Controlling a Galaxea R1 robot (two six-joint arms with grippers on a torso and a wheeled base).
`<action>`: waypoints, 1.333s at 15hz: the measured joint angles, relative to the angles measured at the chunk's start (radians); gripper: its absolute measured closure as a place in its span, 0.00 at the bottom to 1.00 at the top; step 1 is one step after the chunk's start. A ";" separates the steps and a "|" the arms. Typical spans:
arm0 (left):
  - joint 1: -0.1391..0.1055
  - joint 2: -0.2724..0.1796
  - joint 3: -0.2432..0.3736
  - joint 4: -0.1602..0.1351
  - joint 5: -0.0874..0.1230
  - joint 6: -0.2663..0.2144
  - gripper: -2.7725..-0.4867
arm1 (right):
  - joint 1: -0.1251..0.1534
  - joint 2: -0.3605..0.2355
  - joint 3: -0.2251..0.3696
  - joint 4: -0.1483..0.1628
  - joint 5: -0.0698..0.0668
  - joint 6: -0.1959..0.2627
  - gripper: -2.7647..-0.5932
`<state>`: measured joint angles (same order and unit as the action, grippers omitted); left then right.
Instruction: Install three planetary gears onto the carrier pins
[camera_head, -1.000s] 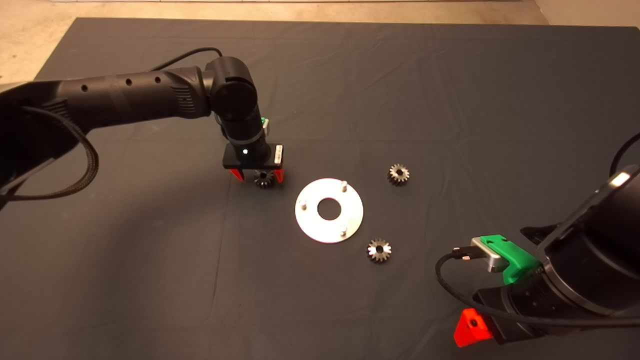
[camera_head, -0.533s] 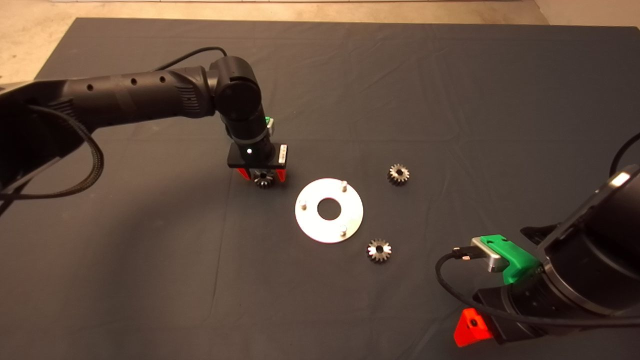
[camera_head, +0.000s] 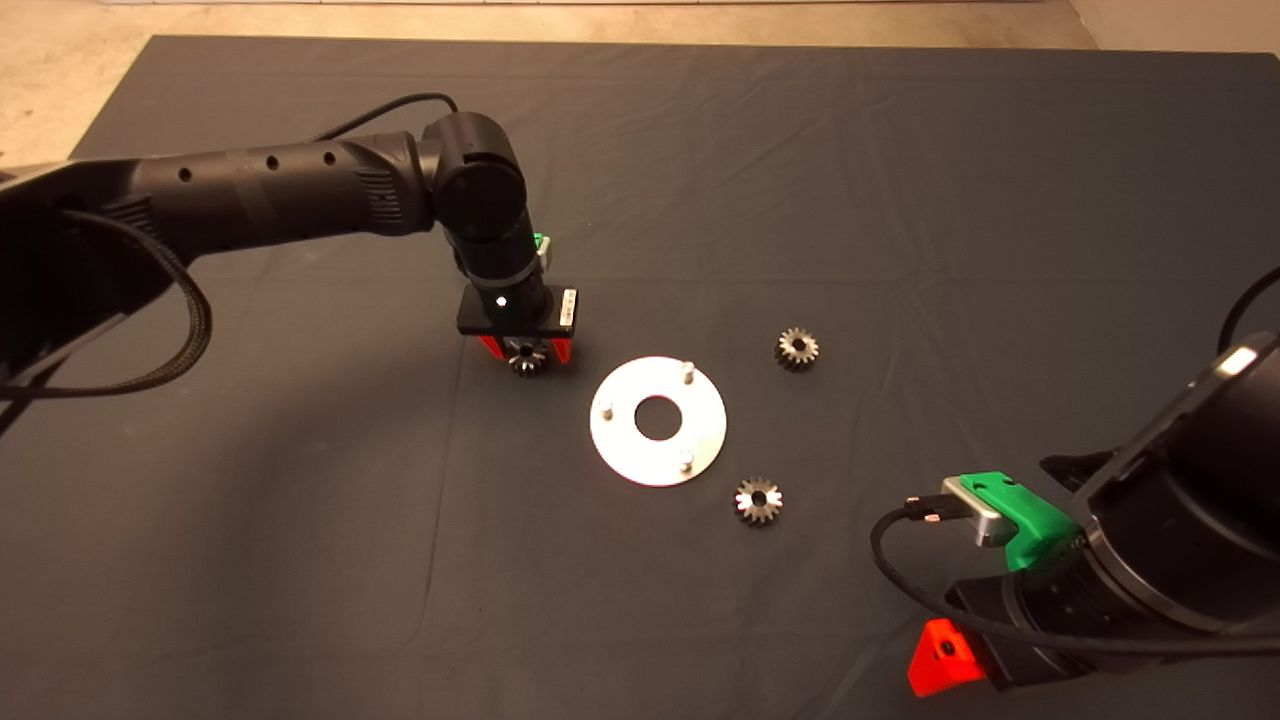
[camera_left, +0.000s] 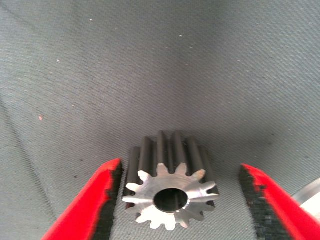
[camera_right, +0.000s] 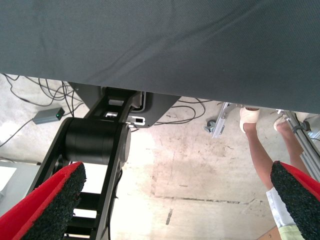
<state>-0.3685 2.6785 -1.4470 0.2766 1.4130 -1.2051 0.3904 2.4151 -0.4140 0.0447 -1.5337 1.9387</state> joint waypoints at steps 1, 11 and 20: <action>0.000 0.000 0.000 -0.007 0.000 0.000 0.55 | 0.000 0.000 0.000 0.000 0.000 0.000 0.00; 0.000 0.000 -0.023 -0.026 0.046 0.000 0.61 | 0.000 0.000 0.000 0.000 0.000 0.000 0.00; 0.000 0.003 -0.024 -0.026 0.034 0.014 0.67 | 0.000 0.001 0.000 0.000 0.000 0.000 0.00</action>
<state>-0.3685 2.6819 -1.4706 0.2506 1.4468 -1.1906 0.3904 2.4160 -0.4143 0.0447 -1.5336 1.9387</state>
